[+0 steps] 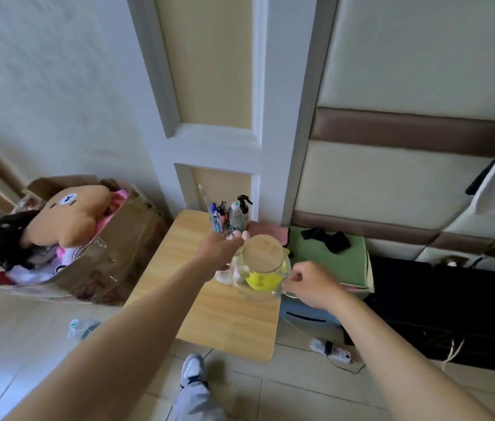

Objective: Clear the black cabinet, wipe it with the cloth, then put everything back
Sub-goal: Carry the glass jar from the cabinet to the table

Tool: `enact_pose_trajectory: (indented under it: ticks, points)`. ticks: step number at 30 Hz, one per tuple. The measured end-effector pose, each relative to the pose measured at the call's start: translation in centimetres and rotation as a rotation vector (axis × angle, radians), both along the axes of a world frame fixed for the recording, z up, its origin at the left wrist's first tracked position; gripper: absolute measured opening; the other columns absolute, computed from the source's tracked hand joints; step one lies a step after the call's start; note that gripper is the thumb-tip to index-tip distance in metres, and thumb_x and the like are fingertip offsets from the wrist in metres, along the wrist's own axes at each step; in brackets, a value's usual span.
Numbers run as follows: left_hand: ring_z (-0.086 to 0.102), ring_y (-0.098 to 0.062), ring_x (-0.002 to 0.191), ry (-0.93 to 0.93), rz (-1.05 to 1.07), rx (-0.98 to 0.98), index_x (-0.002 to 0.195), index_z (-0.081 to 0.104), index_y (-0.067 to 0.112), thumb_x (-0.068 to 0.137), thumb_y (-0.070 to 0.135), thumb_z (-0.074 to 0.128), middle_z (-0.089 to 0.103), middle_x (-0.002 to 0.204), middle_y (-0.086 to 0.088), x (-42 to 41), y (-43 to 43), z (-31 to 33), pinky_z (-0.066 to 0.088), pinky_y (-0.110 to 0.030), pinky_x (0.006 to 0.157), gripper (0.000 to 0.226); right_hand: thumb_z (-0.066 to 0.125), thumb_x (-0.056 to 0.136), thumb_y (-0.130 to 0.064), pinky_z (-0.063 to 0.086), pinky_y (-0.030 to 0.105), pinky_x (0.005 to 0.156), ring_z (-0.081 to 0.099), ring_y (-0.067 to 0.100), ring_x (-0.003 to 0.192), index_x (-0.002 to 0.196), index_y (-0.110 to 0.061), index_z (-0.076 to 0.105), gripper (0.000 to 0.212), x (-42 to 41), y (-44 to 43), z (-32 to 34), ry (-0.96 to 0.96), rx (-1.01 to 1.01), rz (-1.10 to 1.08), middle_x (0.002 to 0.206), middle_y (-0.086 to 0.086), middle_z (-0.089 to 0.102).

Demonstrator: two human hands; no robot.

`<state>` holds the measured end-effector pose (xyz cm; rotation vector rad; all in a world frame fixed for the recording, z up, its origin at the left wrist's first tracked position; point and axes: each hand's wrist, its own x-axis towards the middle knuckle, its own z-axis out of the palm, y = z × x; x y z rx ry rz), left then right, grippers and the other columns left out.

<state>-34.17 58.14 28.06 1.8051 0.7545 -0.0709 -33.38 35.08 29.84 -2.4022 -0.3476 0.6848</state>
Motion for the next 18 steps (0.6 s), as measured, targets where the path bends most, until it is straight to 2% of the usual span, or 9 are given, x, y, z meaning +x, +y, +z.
enact_pose_trajectory:
  ticks: [3, 6, 9, 11, 13, 15, 17, 18]
  points:
    - [0.056, -0.023, 0.071, 0.045, -0.009, 0.001, 0.074, 0.057, 0.008, 0.087, 0.041, 0.074, 0.057, 0.077, -0.011, 2.5, 6.2, -2.7, 0.057, -0.038, 0.066, 0.039, 0.068, 0.086, -0.027, 0.031, 0.032, 0.056, 0.046, 0.016, 0.066, 0.075, -0.014, 0.059, 0.020, 1.9, 6.4, -2.7, 0.025, 0.024, -0.035, 0.070, -0.001, 0.053]
    - [0.052, -0.024, 0.070, 0.078, 0.001, 0.010, 0.076, 0.056, 0.011, 0.088, 0.043, 0.073, 0.050, 0.074, -0.010, 4.8, 12.8, -4.9, 0.048, -0.036, 0.065, 0.038, 0.071, 0.086, -0.031, 0.029, 0.032, 0.054, 0.047, 0.015, 0.064, 0.072, -0.011, 0.060, 0.026, 3.8, 13.3, -5.2, 0.048, 0.045, -0.085, 0.066, -0.004, 0.053]
    - [0.045, -0.023, 0.064, 0.123, -0.035, 0.023, 0.067, 0.053, 0.013, 0.088, 0.040, 0.071, 0.043, 0.064, -0.007, 7.2, 19.4, -6.6, 0.042, -0.037, 0.063, 0.039, 0.071, 0.084, -0.027, 0.029, 0.031, 0.054, 0.044, 0.013, 0.059, 0.061, -0.016, 0.052, 0.032, 5.5, 20.4, -7.1, 0.110, 0.064, -0.156, 0.058, -0.008, 0.047]
    - [0.042, -0.022, 0.064, 0.148, -0.072, 0.024, 0.074, 0.063, 0.011, 0.090, 0.036, 0.069, 0.042, 0.066, -0.008, 9.0, 23.5, -7.5, 0.037, -0.035, 0.064, 0.030, 0.070, 0.083, -0.025, 0.032, 0.030, 0.055, 0.045, 0.013, 0.059, 0.056, -0.020, 0.048, 0.035, 6.8, 24.5, -8.1, 0.167, 0.069, -0.223, 0.052, -0.011, 0.046]
    - [0.045, -0.020, 0.071, 0.137, -0.122, -0.001, 0.085, 0.065, 0.015, 0.093, 0.030, 0.067, 0.047, 0.075, -0.007, 11.1, 27.0, -8.6, 0.038, -0.034, 0.069, 0.017, 0.067, 0.083, -0.024, 0.037, 0.029, 0.058, 0.051, 0.014, 0.063, 0.058, -0.019, 0.053, 0.029, 8.6, 28.3, -9.2, 0.216, 0.075, -0.266, 0.054, -0.011, 0.051]
    - [0.054, -0.019, 0.091, 0.123, -0.136, -0.049, 0.102, 0.067, 0.018, 0.097, 0.026, 0.063, 0.057, 0.095, -0.005, 13.5, 30.0, -10.2, 0.045, -0.034, 0.083, 0.010, 0.063, 0.086, -0.022, 0.038, 0.028, 0.059, 0.053, 0.014, 0.066, 0.067, -0.016, 0.060, 0.021, 10.4, 31.7, -10.5, 0.255, 0.088, -0.290, 0.063, -0.007, 0.057]
    - [0.053, -0.021, 0.117, 0.150, -0.117, -0.115, 0.134, 0.061, 0.013, 0.100, 0.024, 0.058, 0.058, 0.129, -0.001, 16.0, 32.4, -12.1, 0.045, -0.039, 0.104, 0.036, 0.058, 0.091, -0.022, 0.036, 0.028, 0.058, 0.050, 0.015, 0.065, 0.078, -0.006, 0.063, 0.021, 12.2, 34.7, -12.3, 0.287, 0.109, -0.323, 0.068, -0.001, 0.057]
    - [0.050, -0.023, 0.124, 0.173, -0.114, -0.149, 0.143, 0.054, 0.015, 0.101, 0.025, 0.056, 0.054, 0.137, 0.000, 17.3, 33.4, -13.1, 0.043, -0.042, 0.106, 0.043, 0.056, 0.093, -0.022, 0.035, 0.029, 0.058, 0.048, 0.016, 0.065, 0.084, -0.002, 0.062, 0.023, 13.1, 36.0, -13.4, 0.293, 0.116, -0.337, 0.070, 0.001, 0.055]
